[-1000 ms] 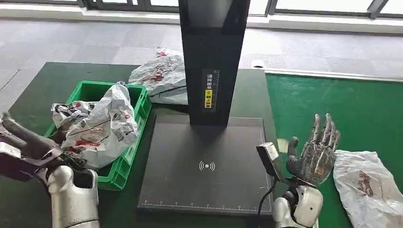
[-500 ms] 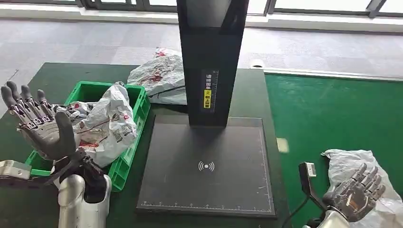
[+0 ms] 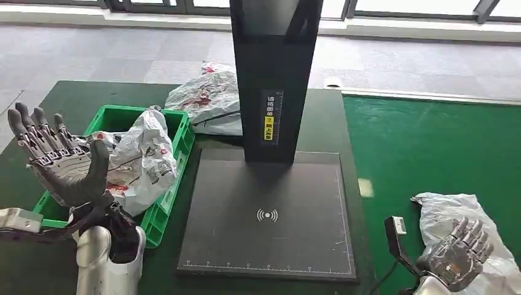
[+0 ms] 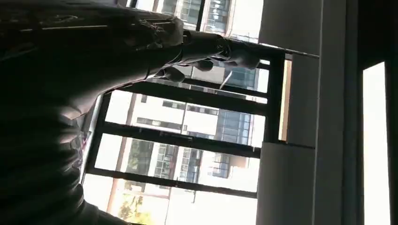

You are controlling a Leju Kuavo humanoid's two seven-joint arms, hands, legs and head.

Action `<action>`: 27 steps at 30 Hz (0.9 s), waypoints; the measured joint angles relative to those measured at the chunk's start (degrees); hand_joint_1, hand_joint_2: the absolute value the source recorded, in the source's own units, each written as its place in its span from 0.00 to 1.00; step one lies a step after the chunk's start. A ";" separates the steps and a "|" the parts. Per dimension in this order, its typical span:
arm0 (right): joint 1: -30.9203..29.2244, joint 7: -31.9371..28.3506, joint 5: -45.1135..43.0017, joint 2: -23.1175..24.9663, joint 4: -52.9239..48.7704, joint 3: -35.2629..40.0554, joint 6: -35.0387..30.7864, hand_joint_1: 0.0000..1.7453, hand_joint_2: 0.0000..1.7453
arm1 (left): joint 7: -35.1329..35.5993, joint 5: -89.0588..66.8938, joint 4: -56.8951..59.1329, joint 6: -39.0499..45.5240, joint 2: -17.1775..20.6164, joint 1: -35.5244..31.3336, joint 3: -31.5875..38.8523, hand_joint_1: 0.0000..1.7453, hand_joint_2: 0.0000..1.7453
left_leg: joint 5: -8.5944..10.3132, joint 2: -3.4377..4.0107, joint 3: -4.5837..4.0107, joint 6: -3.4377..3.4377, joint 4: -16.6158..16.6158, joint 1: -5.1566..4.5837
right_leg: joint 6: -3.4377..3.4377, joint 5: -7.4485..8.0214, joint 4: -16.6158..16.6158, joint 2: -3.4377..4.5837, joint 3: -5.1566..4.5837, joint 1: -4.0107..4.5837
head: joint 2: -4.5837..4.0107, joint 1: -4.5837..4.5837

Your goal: Moved the parcel from conveyor to table for the left to box.

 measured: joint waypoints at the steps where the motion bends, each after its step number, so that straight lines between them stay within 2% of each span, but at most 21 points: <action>1: 0.08 0.00 0.00 0.02 0.02 -0.35 0.35 0.00 1.00 | 0.00 -0.15 0.06 0.00 0.00 0.00 -0.15 0.00 1.00 | 0.00 0.00 0.00 0.00 0.00 0.00 | 0.00 0.00 0.00 0.00 0.00 0.00 | 0.00 0.00; 5: 0.51 -0.44 0.02 0.94 0.02 -2.52 3.13 0.00 1.00 | 0.00 -0.61 0.37 0.07 0.00 0.00 -0.28 0.00 1.00 | 0.00 0.00 0.01 0.00 0.00 0.01 | 0.00 0.00 0.00 0.00 0.00 0.01 | 0.00 0.00; 9: 1.11 -2.12 -0.04 3.87 0.55 -7.90 12.13 0.00 1.00 | 0.02 -1.75 1.25 0.07 0.00 -0.06 -0.33 0.00 1.00 | 0.00 -0.02 0.02 0.00 0.00 0.01 | 0.00 -0.02 0.00 -0.01 0.00 0.01 | 0.00 0.00; 14: 0.67 -4.50 -0.05 4.90 6.20 -14.73 12.92 0.00 1.00 | 0.04 -0.09 2.18 0.42 0.04 -0.03 -0.24 0.00 1.00 | -0.01 -0.01 0.00 0.01 -0.01 0.00 | 0.00 -0.03 0.00 0.00 0.04 0.00 | 0.00 0.00; 21: -3.37 -5.40 0.09 4.90 14.32 -18.93 11.43 0.00 1.00 | 0.04 3.41 2.78 0.72 0.07 0.04 -0.04 0.00 1.00 | -0.01 0.02 0.18 0.01 0.00 0.02 | 0.01 -0.02 -0.04 0.01 0.23 0.02 | 0.00 0.00; 26: -5.32 -5.88 0.18 4.90 17.77 -21.09 13.86 0.00 1.00 | 0.04 3.71 2.78 0.94 0.07 0.04 0.11 0.00 1.00 | -0.05 0.07 0.46 0.07 0.00 0.14 | 0.06 -0.04 -0.29 0.03 0.57 0.11 | 0.00 0.00; 27: -5.83 -5.86 0.18 4.90 18.54 -21.29 14.49 0.23 1.00 | 0.04 3.71 2.78 1.07 0.07 0.04 0.11 0.00 1.00 | -0.06 0.10 0.57 0.09 0.00 0.20 | 0.07 -0.05 -0.39 0.03 0.71 0.16 | 0.00 0.00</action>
